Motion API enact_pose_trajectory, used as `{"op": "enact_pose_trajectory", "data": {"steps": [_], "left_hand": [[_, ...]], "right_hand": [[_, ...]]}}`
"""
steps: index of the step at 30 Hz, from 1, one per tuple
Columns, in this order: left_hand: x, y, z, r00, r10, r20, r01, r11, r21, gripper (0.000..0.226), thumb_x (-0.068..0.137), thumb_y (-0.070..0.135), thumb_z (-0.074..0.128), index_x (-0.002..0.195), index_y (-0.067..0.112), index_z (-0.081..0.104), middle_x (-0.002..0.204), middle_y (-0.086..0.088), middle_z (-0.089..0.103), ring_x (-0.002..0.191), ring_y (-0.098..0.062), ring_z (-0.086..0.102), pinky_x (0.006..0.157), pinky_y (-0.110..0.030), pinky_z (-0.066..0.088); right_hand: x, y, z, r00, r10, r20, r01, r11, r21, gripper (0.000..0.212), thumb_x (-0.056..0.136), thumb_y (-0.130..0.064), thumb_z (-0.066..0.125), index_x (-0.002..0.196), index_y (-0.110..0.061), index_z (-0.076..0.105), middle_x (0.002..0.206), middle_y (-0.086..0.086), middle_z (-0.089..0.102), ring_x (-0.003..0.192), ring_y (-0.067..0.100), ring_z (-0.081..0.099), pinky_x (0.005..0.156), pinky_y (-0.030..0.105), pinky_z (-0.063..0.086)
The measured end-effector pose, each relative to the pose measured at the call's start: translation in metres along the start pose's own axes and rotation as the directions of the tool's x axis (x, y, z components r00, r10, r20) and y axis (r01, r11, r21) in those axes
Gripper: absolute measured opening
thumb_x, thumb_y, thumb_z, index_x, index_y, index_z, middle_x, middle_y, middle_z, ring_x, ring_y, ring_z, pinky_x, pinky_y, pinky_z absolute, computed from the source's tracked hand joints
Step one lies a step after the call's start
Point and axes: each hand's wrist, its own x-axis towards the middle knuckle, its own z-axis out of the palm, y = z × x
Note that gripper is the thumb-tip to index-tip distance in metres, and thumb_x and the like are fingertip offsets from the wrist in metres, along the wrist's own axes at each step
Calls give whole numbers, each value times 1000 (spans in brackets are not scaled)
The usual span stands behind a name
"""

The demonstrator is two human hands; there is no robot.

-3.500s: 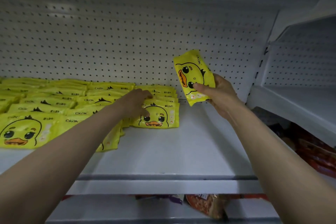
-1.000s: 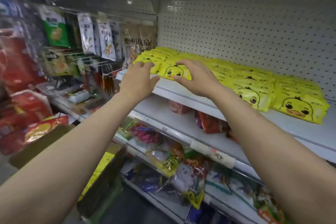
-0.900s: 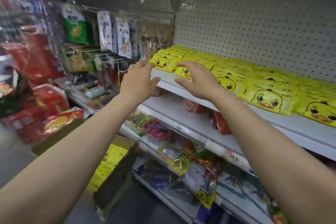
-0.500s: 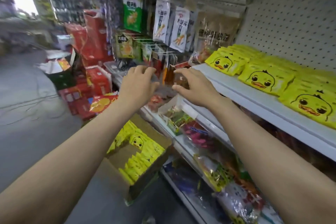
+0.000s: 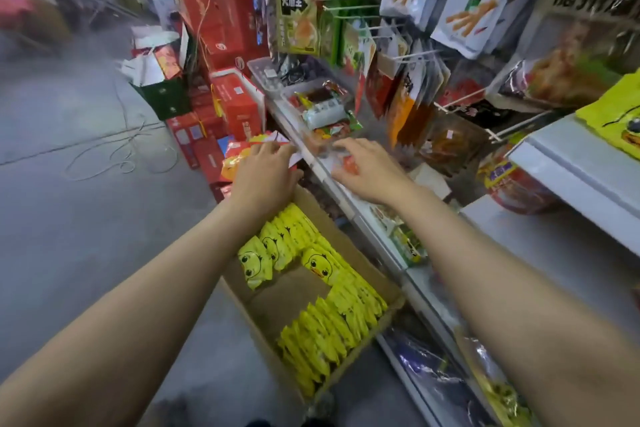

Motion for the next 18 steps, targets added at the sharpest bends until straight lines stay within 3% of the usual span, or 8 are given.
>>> {"op": "enact_pose_trajectory", "data": {"steps": [4, 9, 15, 18], "left_hand": [[29, -45, 53, 983, -45, 181, 50, 998, -24, 47, 93, 38, 54, 135, 18, 47, 131, -16, 51, 122, -38, 44, 93, -50, 45], [49, -106, 127, 928, -60, 367, 67, 998, -7, 57, 90, 40, 59, 138, 16, 42, 126, -19, 52, 116, -41, 48, 92, -49, 46], [64, -185, 241, 726, 9, 688, 29, 999, -44, 56, 86, 44, 64, 130, 13, 49, 117, -20, 57, 111, -39, 52, 92, -48, 46], [65, -218, 291, 617, 48, 786, 59, 993, -107, 53, 87, 40, 65, 135, 20, 50, 125, -14, 58, 112, -34, 55, 94, -45, 46]], "right_hand": [[44, 13, 58, 985, 62, 160, -76, 994, 80, 55, 95, -39, 60, 143, -20, 43, 146, 9, 43, 136, 27, 37, 107, 35, 32], [80, 33, 142, 945, 147, 292, -180, 980, 87, 55, 91, -43, 63, 139, -22, 47, 142, 9, 47, 131, 28, 45, 106, 37, 38], [112, 47, 261, 818, 297, 492, -399, 910, 114, 54, 92, -35, 65, 139, -15, 49, 138, 14, 50, 131, 30, 45, 99, 31, 34], [129, 46, 317, 744, 366, 559, -505, 856, 113, 49, 86, -39, 70, 130, -19, 58, 123, 14, 61, 117, 31, 58, 92, 36, 47]]}}
